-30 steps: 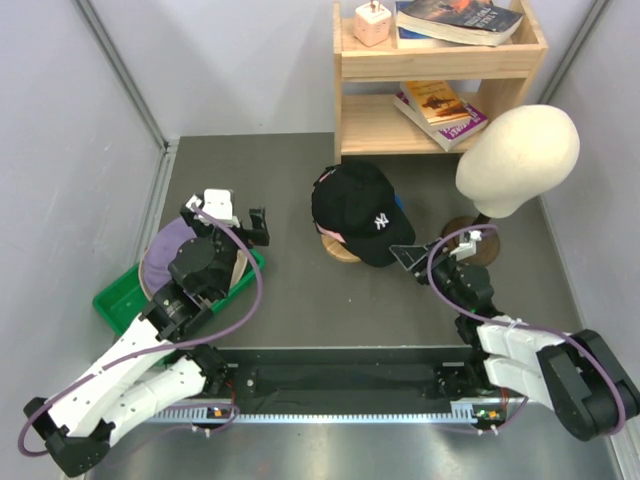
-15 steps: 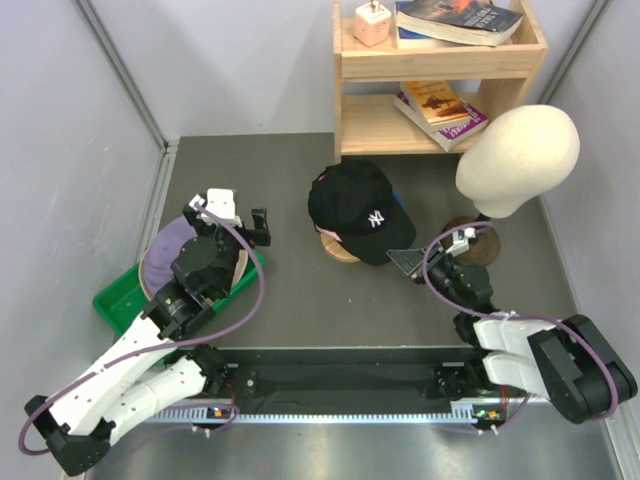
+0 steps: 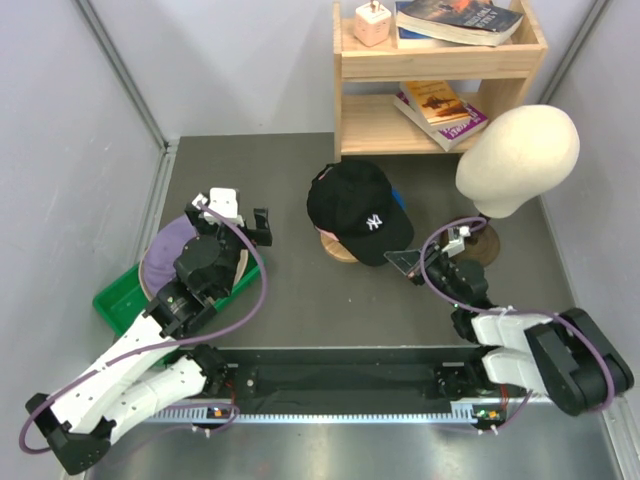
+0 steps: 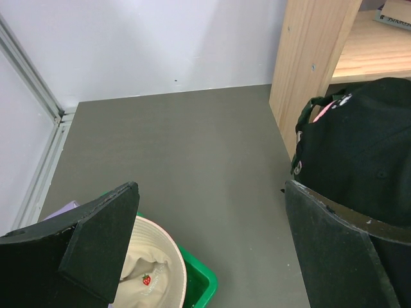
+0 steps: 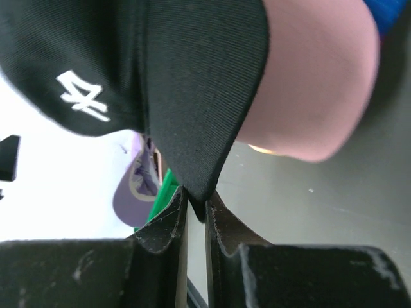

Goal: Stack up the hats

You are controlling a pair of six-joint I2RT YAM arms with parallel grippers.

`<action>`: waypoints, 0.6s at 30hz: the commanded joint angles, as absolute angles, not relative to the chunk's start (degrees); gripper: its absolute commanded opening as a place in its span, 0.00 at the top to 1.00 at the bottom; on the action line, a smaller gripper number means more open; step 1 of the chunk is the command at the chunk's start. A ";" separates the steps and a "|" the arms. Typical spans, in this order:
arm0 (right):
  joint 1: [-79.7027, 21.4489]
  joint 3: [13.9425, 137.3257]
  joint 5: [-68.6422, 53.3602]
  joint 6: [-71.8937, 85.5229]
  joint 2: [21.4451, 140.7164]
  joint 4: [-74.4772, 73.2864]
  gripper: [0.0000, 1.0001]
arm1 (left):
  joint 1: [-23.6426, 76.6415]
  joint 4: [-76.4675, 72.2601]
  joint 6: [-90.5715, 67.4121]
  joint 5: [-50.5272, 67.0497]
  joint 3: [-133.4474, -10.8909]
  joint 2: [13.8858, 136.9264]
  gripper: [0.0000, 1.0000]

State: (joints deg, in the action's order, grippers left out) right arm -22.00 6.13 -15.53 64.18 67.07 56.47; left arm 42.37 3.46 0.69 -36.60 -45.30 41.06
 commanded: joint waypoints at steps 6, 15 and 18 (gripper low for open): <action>-21.97 5.98 -10.37 65.30 77.17 57.39 1.00 | 42.36 2.29 0.26 -36.04 -45.35 40.96 0.01; -21.97 8.00 -6.86 58.90 64.89 46.86 0.56 | 42.28 3.16 2.28 -40.42 -45.53 42.09 0.01; -21.97 8.09 -5.28 56.53 61.01 42.55 0.34 | 42.28 5.01 5.08 -46.39 -46.67 44.11 0.01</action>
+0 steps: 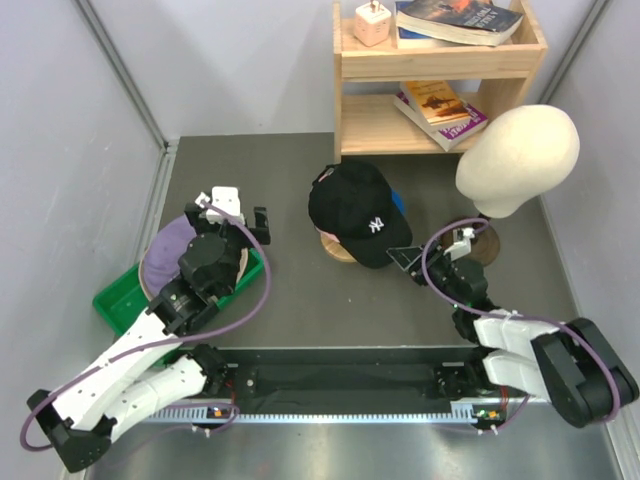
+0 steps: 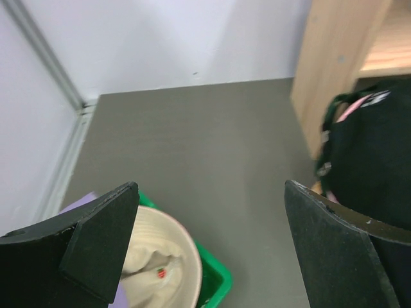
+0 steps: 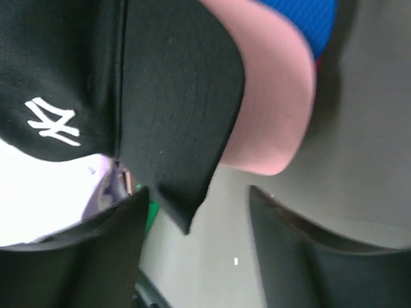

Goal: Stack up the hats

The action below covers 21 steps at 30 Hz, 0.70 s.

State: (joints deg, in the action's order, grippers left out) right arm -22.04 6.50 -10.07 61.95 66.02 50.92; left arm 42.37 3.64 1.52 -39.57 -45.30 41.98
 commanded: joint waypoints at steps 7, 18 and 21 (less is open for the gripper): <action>-21.97 8.53 -3.70 53.18 49.76 33.32 0.01 | 42.19 14.31 10.28 -55.53 -51.05 54.83 0.01; -21.80 11.86 1.40 47.12 25.60 9.77 0.00 | 40.61 49.98 -13.08 -70.05 -58.18 69.24 0.01; -21.80 14.23 1.58 45.45 23.13 5.98 0.00 | 39.73 55.09 -14.93 -69.88 -60.20 71.97 0.01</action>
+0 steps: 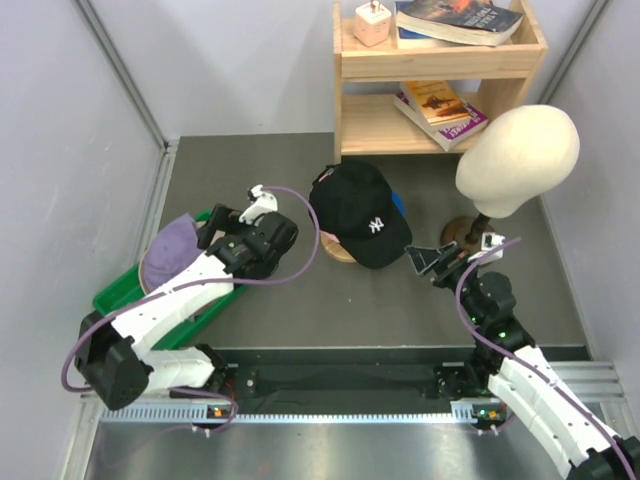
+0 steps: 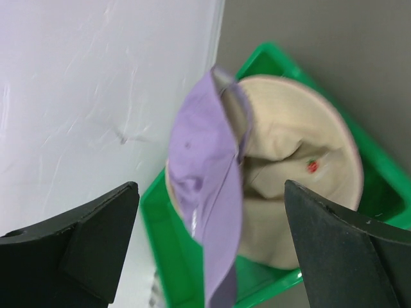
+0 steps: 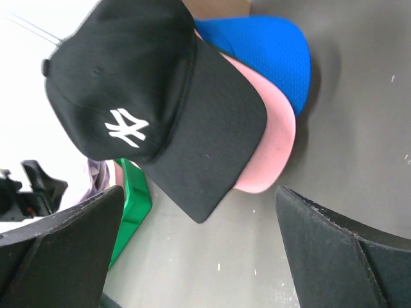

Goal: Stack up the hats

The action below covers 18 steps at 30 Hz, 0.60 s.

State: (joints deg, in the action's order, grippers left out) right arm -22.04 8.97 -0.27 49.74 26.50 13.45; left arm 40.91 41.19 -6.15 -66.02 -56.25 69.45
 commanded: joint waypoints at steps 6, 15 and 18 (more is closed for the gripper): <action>-21.71 16.34 0.53 45.88 21.36 4.75 0.00 | 35.51 56.51 -12.31 -58.89 -61.78 74.87 0.01; -21.71 18.19 1.67 44.65 21.36 3.87 0.00 | 35.51 61.49 -31.20 -48.52 -73.62 75.70 0.01; -21.71 18.28 1.49 44.74 20.66 3.60 0.00 | 35.51 57.85 -38.57 -54.37 -62.90 71.13 0.01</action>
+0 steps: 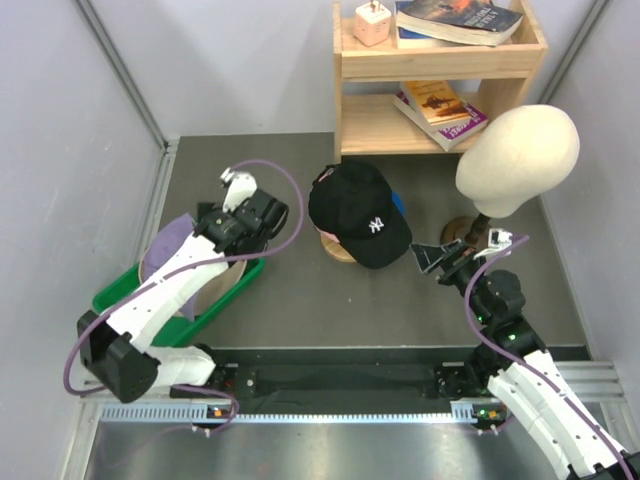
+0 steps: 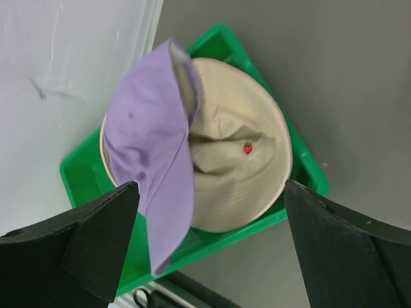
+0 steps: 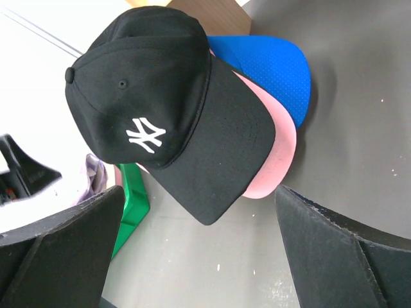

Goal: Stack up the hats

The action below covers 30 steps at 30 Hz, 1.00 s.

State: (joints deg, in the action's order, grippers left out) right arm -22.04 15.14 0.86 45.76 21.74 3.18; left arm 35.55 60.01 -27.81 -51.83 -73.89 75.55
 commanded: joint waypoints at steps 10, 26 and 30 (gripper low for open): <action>-21.71 20.04 1.76 43.42 18.28 0.79 0.00 | 26.39 51.07 -46.59 -58.37 -49.66 59.94 0.01; -21.71 20.83 1.32 44.82 17.40 0.61 0.01 | 17.84 42.45 -35.86 -44.83 -48.25 63.45 0.01; -21.62 20.92 1.32 44.82 16.79 0.18 0.00 | 17.84 44.29 -36.39 -44.65 -49.74 65.74 0.01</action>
